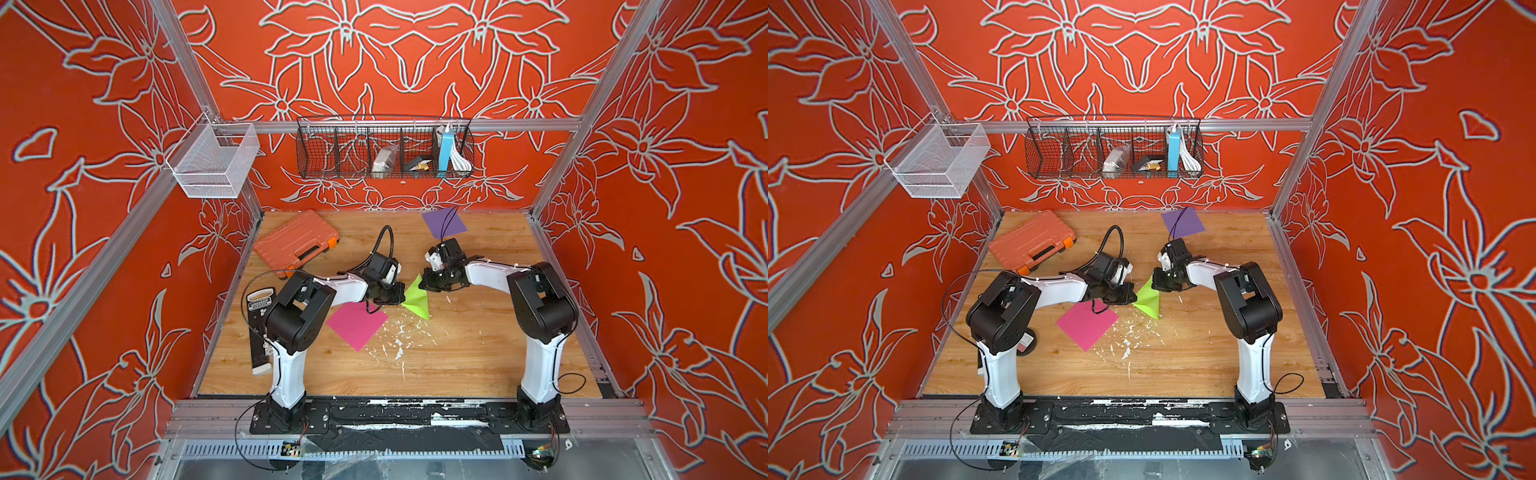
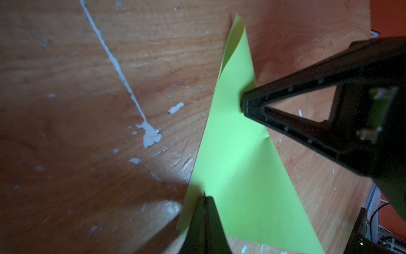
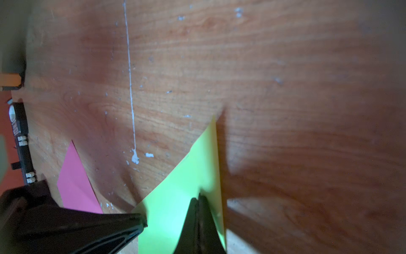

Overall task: Fold the square paper diagonally
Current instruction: Fold the paper at the center of the board.

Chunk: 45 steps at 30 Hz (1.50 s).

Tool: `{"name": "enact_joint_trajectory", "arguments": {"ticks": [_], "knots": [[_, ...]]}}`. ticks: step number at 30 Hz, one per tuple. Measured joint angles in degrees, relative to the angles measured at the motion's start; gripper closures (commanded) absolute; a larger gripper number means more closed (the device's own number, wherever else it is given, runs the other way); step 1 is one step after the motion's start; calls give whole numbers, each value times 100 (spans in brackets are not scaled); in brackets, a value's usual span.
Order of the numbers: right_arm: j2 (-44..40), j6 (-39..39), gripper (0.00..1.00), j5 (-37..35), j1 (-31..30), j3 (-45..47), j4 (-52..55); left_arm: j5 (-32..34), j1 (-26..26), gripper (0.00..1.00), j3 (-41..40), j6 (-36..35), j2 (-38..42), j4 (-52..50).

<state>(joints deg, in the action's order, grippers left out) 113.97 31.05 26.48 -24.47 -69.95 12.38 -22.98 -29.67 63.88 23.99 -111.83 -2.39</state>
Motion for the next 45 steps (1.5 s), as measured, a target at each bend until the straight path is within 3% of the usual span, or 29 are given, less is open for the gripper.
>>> {"name": "enact_joint_trajectory", "arguments": {"ticks": [31, 41, 45], "knots": [[520, 76, 100, -162, 295, -824, 61, 39, -2, 100, 31, -22, -4, -33], [-1054, -122, 100, -216, 151, -46, 313, 39, -2, 100, 31, -22, -4, -33], [-1211, -155, 100, -94, -48, 214, 402, 39, -2, 100, 31, -22, -4, -33]]}}
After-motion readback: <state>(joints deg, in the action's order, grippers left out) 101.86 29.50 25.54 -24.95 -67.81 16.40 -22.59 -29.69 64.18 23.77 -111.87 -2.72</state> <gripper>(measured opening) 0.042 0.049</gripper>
